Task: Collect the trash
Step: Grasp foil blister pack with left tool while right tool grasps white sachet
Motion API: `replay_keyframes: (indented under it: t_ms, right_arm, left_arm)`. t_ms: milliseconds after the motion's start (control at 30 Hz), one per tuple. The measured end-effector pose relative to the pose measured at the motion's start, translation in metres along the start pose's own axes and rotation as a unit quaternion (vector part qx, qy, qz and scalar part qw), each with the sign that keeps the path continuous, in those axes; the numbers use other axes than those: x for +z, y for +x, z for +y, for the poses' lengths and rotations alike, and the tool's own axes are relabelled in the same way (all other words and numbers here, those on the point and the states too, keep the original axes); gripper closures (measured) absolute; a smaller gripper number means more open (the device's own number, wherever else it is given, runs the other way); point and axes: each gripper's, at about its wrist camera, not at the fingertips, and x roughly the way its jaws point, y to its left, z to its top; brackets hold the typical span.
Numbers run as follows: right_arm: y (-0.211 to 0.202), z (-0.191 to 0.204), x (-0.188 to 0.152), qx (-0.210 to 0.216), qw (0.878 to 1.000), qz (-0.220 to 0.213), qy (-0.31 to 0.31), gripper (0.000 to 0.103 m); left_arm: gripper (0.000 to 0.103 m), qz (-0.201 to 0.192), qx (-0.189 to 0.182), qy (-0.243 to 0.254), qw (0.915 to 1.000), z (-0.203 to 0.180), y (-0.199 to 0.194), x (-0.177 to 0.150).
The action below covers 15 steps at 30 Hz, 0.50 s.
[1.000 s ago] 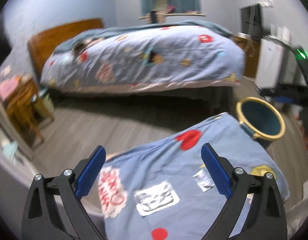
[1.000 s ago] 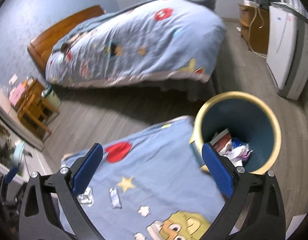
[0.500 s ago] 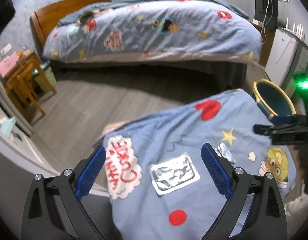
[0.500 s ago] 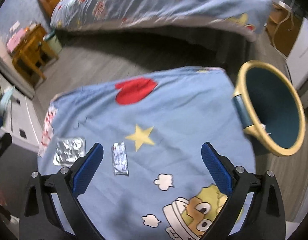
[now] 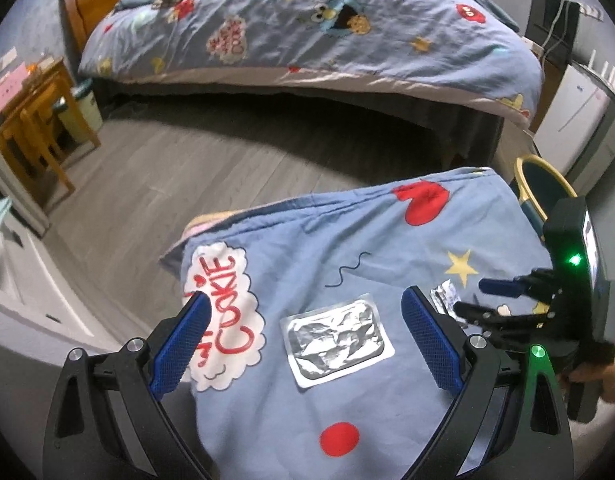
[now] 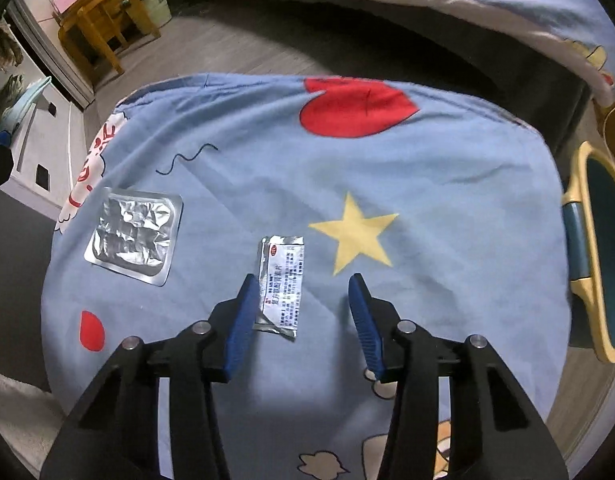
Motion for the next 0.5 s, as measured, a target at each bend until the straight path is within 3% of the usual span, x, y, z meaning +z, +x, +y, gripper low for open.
replay_keyframes:
  t_ms: [167,233,500]
  right_arm:
    - [0.011,0.006,0.0,0.016,1.0,0.013,-0.015,0.058]
    - [0.014,0.009,-0.002,0.007,0.999,0.021,-0.029,0.078]
    - [0.006,-0.017,-0.001,-0.011,1.0,0.018,0.007,0.08]
  left_arm:
    - [0.008,0.02,0.009,0.008,0.9997,-0.006,0.017,-0.002]
    - [0.008,0.034,0.014,0.006,0.9993,-0.006,0.029,-0.004]
    - [0.008,0.086,0.022,-0.002,0.996,-0.014,0.069,-0.017]
